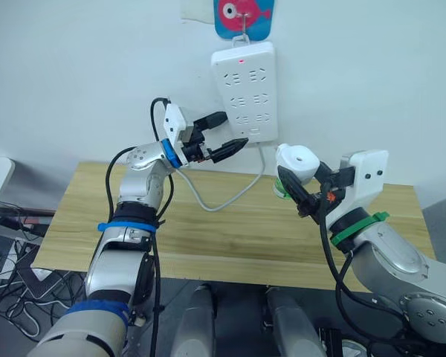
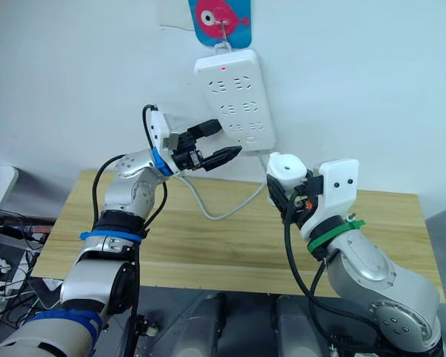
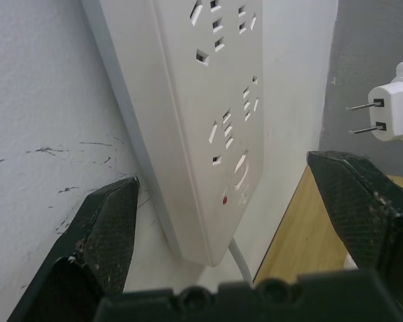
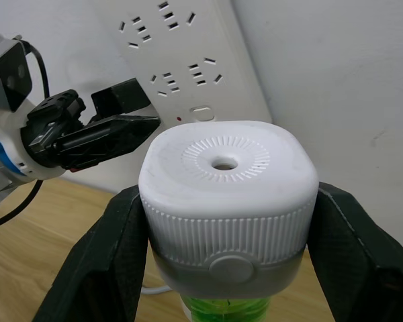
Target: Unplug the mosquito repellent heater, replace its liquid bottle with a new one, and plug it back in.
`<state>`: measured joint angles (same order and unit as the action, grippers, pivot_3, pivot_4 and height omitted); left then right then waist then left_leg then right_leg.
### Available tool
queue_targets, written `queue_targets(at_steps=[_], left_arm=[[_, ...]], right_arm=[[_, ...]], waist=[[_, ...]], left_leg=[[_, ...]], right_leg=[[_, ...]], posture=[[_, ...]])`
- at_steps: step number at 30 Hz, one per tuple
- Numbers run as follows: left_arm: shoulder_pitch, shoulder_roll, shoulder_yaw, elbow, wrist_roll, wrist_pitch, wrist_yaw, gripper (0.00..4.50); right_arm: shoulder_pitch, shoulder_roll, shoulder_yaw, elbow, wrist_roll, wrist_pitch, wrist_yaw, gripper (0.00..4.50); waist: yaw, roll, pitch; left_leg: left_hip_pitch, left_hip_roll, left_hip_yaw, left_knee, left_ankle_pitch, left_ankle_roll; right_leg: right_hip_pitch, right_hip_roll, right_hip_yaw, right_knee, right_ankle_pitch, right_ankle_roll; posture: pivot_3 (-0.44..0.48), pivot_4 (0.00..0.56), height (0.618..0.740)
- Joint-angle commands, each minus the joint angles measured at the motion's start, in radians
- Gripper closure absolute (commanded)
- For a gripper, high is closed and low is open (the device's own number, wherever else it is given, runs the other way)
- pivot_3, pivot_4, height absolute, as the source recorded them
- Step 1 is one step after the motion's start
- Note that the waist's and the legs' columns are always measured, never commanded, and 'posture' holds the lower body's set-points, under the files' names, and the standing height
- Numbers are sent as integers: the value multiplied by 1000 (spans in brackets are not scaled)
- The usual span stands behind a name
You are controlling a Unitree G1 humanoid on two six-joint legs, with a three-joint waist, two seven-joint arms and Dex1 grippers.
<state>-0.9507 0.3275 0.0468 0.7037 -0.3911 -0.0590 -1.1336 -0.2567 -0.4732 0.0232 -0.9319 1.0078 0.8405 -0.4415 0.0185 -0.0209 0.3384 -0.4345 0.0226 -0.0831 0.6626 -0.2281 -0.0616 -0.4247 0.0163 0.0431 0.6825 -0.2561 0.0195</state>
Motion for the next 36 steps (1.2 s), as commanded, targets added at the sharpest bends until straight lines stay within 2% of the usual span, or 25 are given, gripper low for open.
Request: queue_targets(at_steps=[1,10,16,19,27,28,36], left_arm=[[-62,-7,23,22,-8,-23,-37,0],[-78,-32,19,-22,-39,63,-123,0],[-71,5,35,-44,-50,131,-132,0],[-52,24,46,-70,-63,182,-128,595],[-33,29,59,-119,-64,235,-109,3078],[-33,27,59,-120,-63,236,-106,3205],[-15,21,50,-143,-49,235,-84,3203]], right_arm=[[-4,4,-17,-63,8,-4,-7,1571],[7,19,-20,-58,-6,-7,-9,1571],[0,4,-34,-66,5,2,-11,1571],[-16,-6,-47,-67,24,8,-21,1571],[-96,-10,-38,-53,72,38,-62,1571],[-120,-8,-29,-46,73,46,-64,1571],[-252,3,47,24,35,112,-44,1571]], waist=[[2,0,0],[-3,0,0],[-14,0,-1],[-20,0,-1],[-21,0,-1],[-21,0,-1],[-21,0,-1]], left_leg=[[0,0,0,0,0,0],[-1,0,0,-1,0,1],[0,0,0,0,0,1],[0,1,0,-1,0,1],[0,0,0,0,0,1],[0,0,0,0,1,1],[0,0,0,0,1,1]], right_leg=[[0,0,0,0,0,0],[0,-1,0,0,0,0],[0,0,0,0,0,0],[0,0,0,0,0,0],[0,0,0,0,0,0],[0,-1,0,0,0,0],[0,-1,-1,1,0,0]], posture=[[100,259,740],[92,253,740],[82,262,740],[79,262,740],[88,273,740],[88,273,740],[95,289,740]])
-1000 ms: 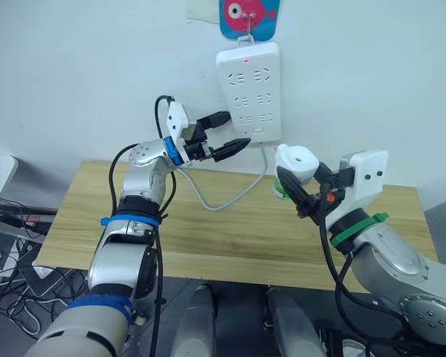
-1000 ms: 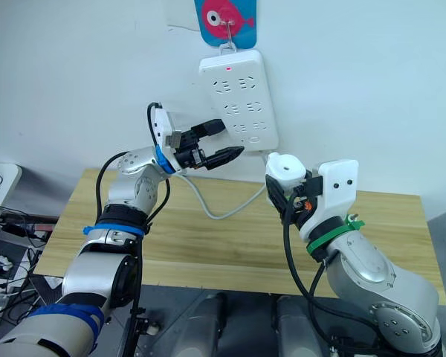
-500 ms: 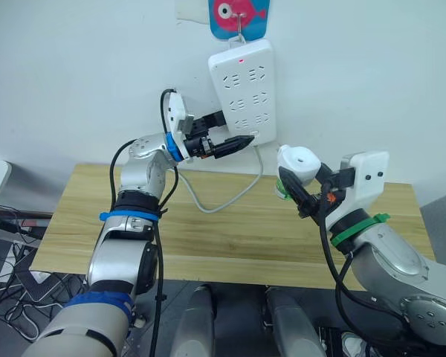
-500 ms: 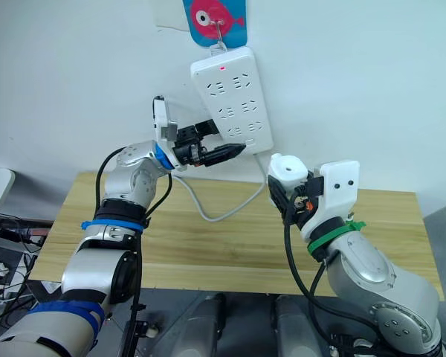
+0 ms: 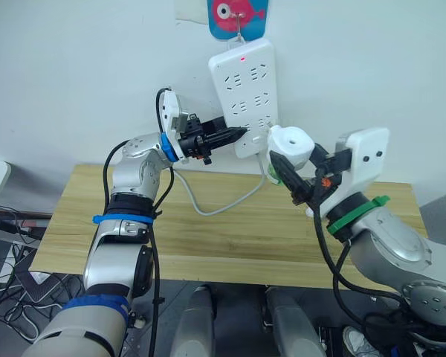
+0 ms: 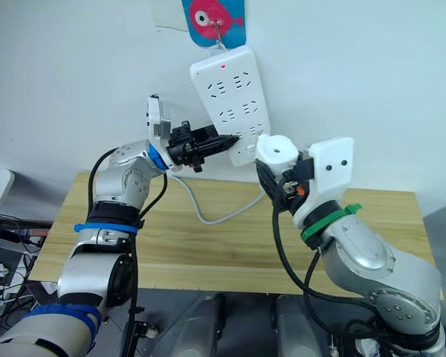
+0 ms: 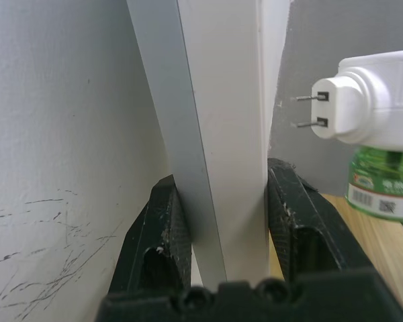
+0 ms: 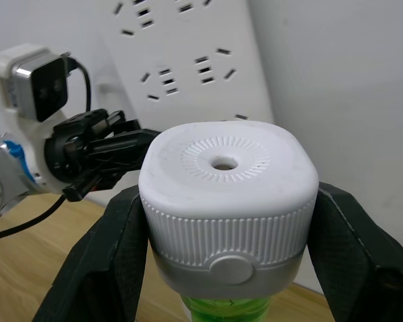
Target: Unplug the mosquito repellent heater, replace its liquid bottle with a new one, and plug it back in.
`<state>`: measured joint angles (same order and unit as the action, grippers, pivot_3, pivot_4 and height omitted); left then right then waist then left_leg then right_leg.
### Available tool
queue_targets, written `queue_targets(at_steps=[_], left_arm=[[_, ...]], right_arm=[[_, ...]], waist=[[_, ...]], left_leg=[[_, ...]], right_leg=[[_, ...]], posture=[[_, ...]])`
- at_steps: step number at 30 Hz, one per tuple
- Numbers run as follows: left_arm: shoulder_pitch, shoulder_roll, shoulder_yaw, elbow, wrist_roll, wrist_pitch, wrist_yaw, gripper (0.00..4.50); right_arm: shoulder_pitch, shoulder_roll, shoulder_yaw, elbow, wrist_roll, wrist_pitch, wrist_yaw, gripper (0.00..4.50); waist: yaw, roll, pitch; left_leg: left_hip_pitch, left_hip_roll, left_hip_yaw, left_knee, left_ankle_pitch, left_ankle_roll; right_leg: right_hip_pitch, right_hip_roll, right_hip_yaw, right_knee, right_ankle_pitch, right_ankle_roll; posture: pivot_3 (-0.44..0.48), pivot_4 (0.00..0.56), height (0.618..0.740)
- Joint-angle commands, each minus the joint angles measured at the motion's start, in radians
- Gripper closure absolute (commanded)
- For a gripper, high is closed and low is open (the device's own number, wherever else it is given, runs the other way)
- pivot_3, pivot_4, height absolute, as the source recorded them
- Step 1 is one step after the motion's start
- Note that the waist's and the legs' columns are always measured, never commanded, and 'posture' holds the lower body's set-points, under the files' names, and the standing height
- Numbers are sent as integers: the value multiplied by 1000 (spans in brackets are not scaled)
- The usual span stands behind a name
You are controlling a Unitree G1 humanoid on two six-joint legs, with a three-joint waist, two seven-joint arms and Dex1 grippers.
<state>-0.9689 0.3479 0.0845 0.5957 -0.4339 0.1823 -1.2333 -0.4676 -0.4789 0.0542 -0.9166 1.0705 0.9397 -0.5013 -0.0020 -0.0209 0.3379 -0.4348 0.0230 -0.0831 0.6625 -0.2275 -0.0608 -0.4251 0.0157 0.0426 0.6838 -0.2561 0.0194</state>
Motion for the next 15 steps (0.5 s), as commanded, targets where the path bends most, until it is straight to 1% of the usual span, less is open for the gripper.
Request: queue_targets(at_steps=[1,8,15], left_arm=[[4,1,11,-35,-6,-8,15,3203],[0,4,13,-28,-5,-11,11,3203],[5,3,9,-25,0,-21,7,3203]], right_arm=[[-52,13,22,24,-39,17,21,1571],[-62,32,49,65,-152,37,61,1571],[-61,72,17,27,-171,69,61,1571]], waist=[[0,0,0],[0,0,0],[0,0,0]], left_leg=[[0,0,0,0,0,0],[0,0,0,0,0,0],[0,0,0,0,0,0]], right_leg=[[0,0,0,0,0,0],[0,0,0,0,0,0],[0,0,0,0,0,0]], posture=[[95,289,740],[99,294,740],[95,299,740]])
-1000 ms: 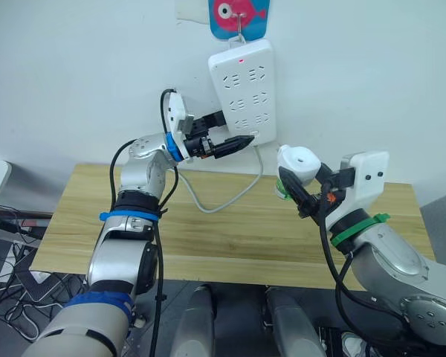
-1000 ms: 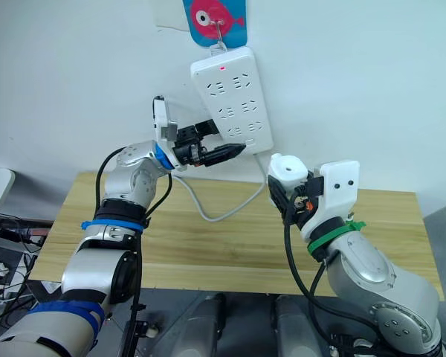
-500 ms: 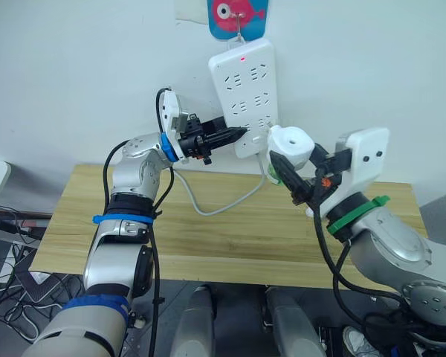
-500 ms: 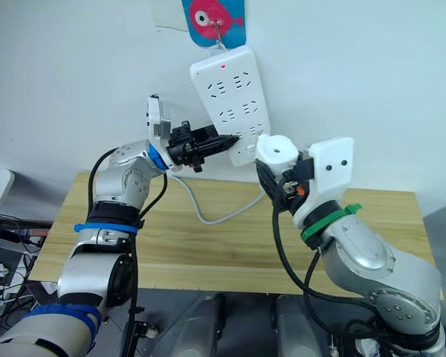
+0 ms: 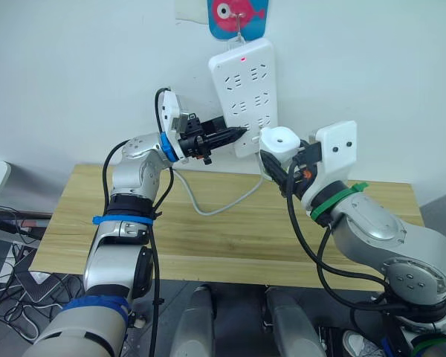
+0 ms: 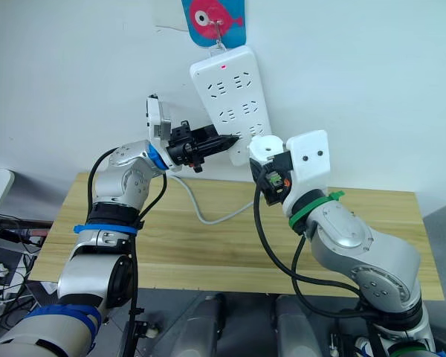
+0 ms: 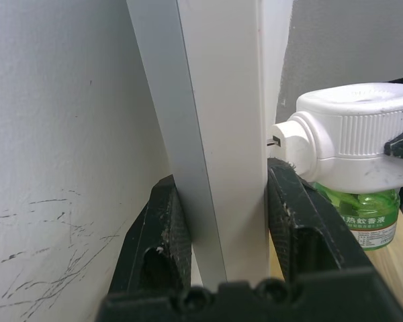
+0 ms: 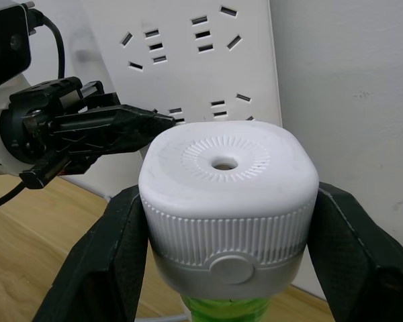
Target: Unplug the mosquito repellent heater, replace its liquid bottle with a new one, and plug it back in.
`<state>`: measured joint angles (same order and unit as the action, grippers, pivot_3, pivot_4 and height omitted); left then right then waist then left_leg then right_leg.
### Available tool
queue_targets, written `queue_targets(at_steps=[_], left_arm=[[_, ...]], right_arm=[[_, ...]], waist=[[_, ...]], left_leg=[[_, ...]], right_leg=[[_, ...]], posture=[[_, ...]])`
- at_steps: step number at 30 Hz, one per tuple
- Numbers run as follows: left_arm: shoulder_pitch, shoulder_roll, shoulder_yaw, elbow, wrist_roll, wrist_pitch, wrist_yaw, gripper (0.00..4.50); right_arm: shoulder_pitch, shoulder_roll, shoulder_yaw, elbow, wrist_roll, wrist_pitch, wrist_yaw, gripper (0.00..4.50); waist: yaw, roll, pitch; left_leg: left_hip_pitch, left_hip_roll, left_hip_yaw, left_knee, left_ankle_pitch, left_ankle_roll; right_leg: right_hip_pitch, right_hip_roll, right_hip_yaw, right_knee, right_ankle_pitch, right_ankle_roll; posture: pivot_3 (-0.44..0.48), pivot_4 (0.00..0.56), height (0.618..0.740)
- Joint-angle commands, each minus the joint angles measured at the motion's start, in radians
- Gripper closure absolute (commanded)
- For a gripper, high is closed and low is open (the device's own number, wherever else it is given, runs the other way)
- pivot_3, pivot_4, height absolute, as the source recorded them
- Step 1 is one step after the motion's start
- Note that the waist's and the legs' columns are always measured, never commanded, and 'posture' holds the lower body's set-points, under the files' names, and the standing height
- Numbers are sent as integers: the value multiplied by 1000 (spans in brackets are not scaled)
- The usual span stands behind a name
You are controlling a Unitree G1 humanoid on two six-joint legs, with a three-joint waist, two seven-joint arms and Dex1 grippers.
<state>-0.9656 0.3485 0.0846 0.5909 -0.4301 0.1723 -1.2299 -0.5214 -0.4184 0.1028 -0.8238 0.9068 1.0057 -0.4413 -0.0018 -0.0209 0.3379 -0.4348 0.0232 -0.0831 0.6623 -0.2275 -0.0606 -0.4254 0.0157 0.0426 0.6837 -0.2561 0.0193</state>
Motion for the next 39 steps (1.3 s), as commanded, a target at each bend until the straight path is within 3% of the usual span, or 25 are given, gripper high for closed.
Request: queue_targets(at_steps=[1,12,39], left_arm=[[1,2,9,-17,-3,-13,3,3203],[-7,7,7,5,6,-35,-2,3203],[-1,-5,-3,-35,7,-32,3,3203]], right_arm=[[-13,17,-38,-69,-6,6,2,1571],[-36,24,-97,-94,41,65,19,1571],[-73,101,-63,-49,-102,134,82,1571]], waist=[[0,0,0],[0,0,0],[0,0,0]], left_leg=[[0,0,0,0,0,0],[0,0,0,0,0,0],[0,0,0,0,0,0]], right_leg=[[0,0,0,0,0,0],[0,0,0,0,0,0],[0,0,0,0,0,0]], posture=[[95,299,740],[93,300,740],[106,290,740]])
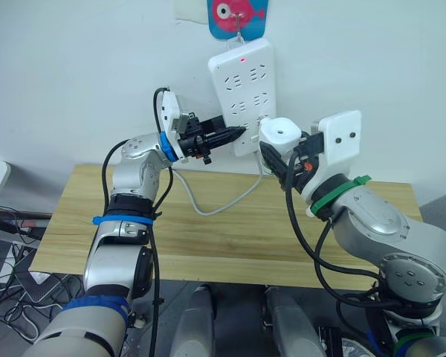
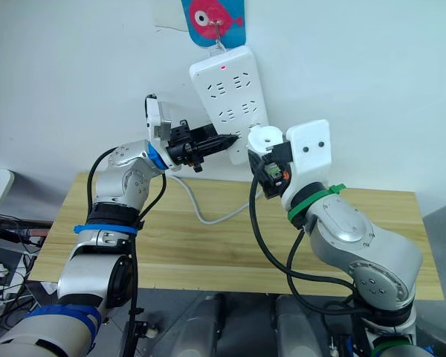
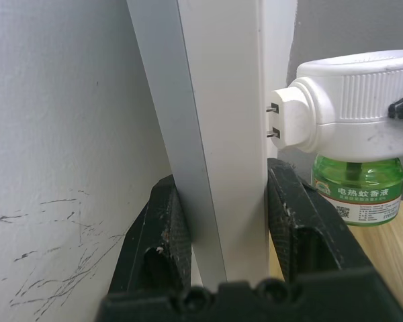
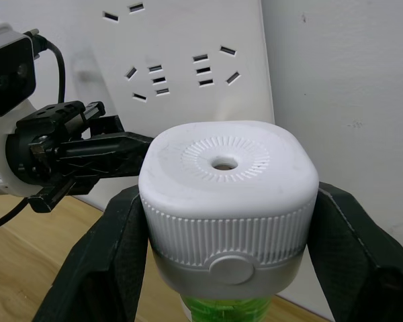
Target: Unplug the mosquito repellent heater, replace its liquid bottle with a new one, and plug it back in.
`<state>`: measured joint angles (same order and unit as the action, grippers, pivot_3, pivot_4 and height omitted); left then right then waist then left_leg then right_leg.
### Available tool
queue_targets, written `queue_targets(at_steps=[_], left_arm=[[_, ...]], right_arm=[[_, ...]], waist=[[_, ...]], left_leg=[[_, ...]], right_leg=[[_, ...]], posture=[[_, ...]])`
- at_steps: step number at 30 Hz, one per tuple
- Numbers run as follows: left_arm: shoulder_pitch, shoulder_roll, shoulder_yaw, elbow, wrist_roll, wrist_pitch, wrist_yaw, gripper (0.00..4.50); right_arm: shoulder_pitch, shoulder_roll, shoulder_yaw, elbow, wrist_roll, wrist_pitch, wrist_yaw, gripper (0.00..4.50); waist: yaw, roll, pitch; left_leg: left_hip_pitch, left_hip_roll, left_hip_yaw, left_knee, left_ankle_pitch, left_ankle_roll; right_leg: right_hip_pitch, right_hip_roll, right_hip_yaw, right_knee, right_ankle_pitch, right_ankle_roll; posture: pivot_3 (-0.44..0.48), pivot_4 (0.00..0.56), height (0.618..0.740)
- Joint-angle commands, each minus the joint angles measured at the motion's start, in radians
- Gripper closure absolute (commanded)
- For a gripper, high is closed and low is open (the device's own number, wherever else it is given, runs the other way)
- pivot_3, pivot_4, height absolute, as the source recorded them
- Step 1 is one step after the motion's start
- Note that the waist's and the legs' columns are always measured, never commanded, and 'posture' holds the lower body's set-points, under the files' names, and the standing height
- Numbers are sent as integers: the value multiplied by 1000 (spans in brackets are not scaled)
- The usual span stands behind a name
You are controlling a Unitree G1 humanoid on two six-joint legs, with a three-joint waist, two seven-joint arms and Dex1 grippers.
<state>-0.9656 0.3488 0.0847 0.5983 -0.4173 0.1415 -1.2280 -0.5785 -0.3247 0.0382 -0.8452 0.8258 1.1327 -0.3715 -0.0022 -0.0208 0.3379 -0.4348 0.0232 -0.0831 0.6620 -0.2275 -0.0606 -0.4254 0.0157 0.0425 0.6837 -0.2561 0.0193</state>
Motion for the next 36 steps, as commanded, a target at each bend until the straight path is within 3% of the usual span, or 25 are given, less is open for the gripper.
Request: queue_targets(at_steps=[1,36], left_arm=[[-1,-5,-3,-45,-6,0,2,3203],[-12,-8,-8,-24,3,-17,1,3203]], right_arm=[[-15,10,1,-29,-25,10,14,1571],[-25,70,-35,-50,-196,73,108,1571]], waist=[[0,0,0],[1,0,0]], left_leg=[[0,0,0,0,0,0],[0,0,0,0,0,0]], right_leg=[[0,0,0,0,0,0],[0,0,0,0,0,0]], posture=[[106,290,740],[94,289,740]])
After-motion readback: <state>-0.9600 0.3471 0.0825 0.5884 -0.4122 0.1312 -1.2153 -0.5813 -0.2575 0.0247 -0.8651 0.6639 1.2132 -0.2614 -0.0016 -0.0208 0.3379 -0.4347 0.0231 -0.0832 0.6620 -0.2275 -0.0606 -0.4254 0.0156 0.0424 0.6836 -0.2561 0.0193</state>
